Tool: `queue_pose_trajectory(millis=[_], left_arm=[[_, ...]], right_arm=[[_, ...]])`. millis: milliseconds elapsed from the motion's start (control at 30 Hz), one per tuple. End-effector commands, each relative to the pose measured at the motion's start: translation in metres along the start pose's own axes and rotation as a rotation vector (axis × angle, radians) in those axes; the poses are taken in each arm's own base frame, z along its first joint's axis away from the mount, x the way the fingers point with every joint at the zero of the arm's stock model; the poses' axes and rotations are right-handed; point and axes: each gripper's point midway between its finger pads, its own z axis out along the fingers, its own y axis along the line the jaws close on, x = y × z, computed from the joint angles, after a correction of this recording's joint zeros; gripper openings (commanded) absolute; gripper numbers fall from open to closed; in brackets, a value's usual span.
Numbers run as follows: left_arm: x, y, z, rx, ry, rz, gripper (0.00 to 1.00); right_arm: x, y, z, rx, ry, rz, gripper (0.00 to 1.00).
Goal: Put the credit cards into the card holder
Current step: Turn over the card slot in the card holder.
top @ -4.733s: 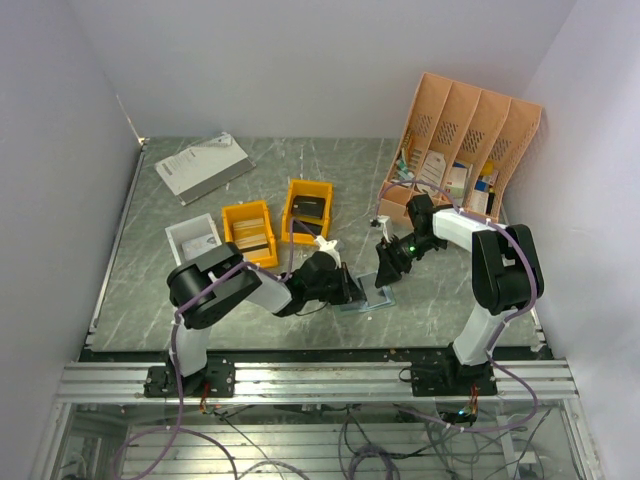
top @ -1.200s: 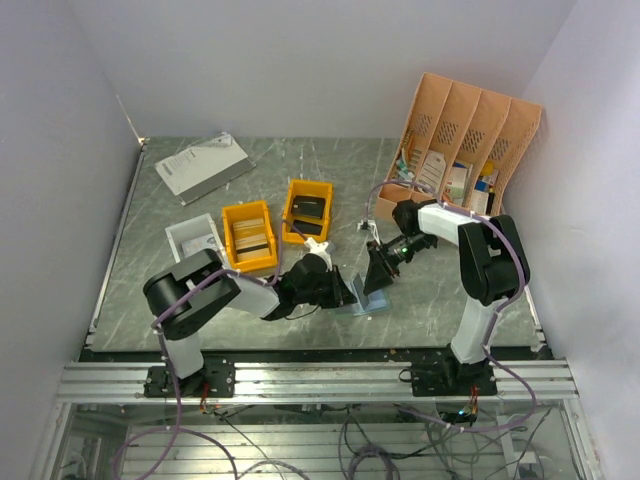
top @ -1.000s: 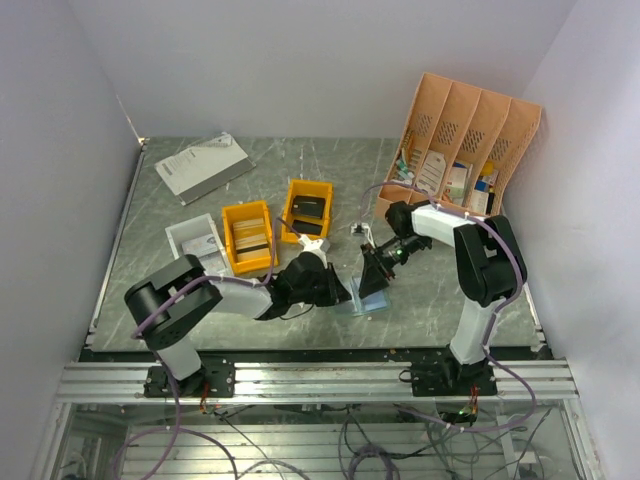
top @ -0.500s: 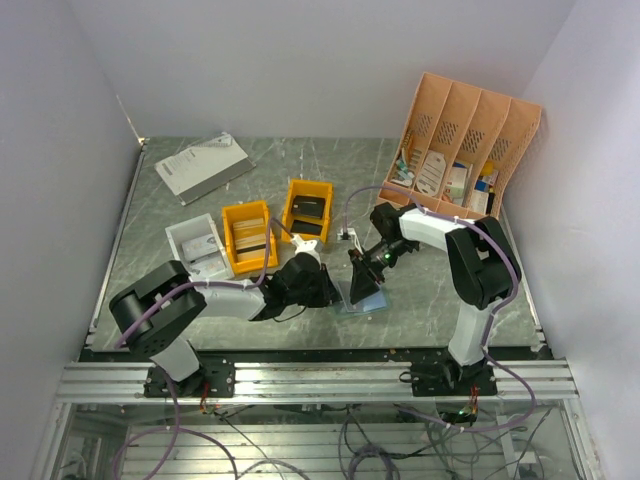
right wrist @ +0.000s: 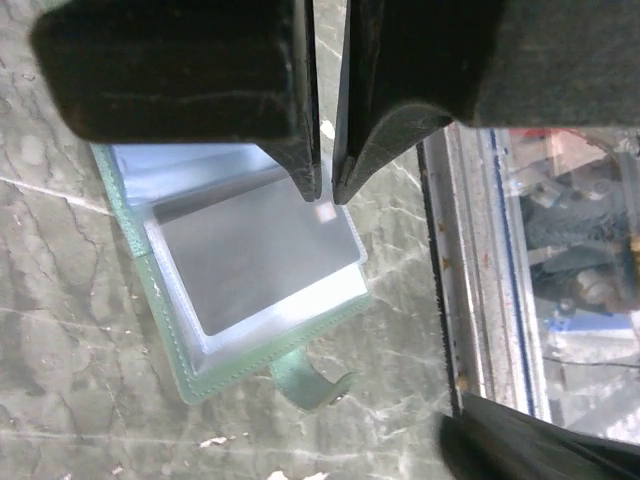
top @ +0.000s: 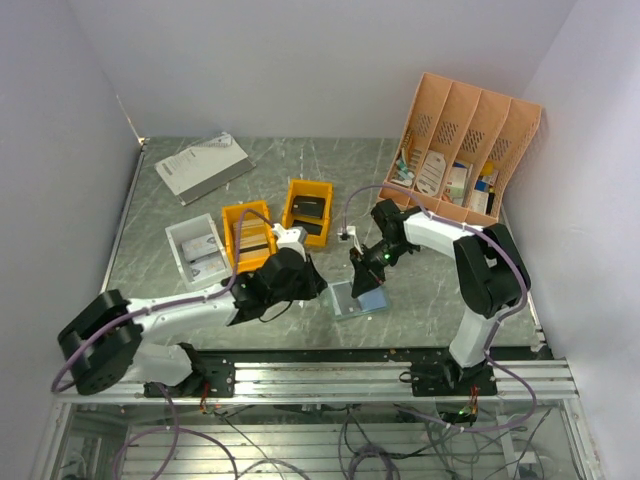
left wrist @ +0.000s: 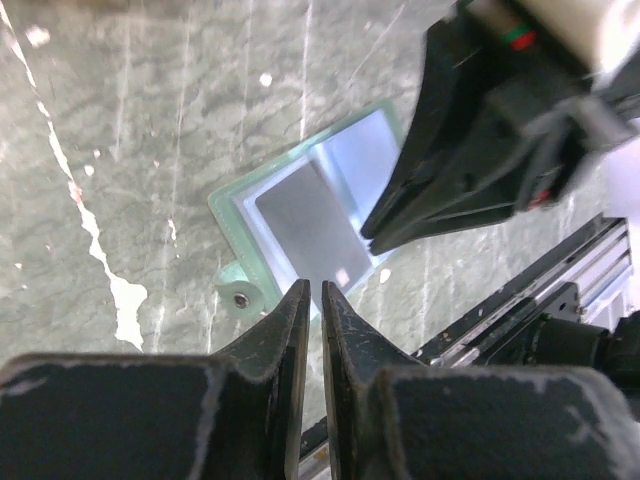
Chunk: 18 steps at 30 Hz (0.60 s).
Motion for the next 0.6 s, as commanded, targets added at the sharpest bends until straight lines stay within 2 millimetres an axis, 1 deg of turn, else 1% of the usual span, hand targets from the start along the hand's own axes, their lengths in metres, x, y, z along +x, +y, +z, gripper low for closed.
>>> queue_pose_trajectory(millis=[0,33,67,100,133,167,333,400,467,567], left_arm=[[-0.035,-0.001,-0.022,-0.008,-0.138,0.073,0.21],[-0.040,-0.004,-0.026,0.012,-0.167,0.079,0.21],[-0.043,-0.005,-0.028,0.031,-0.190,0.077,0.25],[-0.043,-0.004,-0.030,0.038,-0.204,0.064,0.31],[-0.044,-0.003,-0.031,0.043,-0.215,0.047,0.36],[-0.042,0.000,-0.031,0.042,-0.215,0.029,0.39],[-0.025,0.010,-0.026,0.020,-0.155,-0.009,0.41],[-0.018,0.013,-0.024,0.024,-0.140,-0.024,0.42],[-0.011,0.018,-0.022,0.017,-0.122,-0.034,0.43],[-0.002,0.023,-0.016,0.011,-0.103,-0.045,0.44]], right_arm=[[0.000,-0.013,0.003,0.112,0.040,-0.050,0.06],[0.000,-0.013,0.005,0.121,0.052,-0.056,0.03],[0.001,-0.014,0.007,0.129,0.061,-0.056,0.00],[0.002,-0.016,0.008,0.135,0.068,-0.051,0.00],[0.003,-0.015,0.013,0.130,0.085,-0.056,0.00],[0.004,-0.016,0.015,0.130,0.096,-0.048,0.00],[0.009,-0.021,0.021,0.139,0.120,-0.031,0.00],[0.007,-0.020,0.022,0.130,0.125,-0.041,0.00],[0.004,-0.016,0.017,0.118,0.123,-0.057,0.00],[0.004,-0.015,0.004,0.144,0.116,-0.093,0.00]])
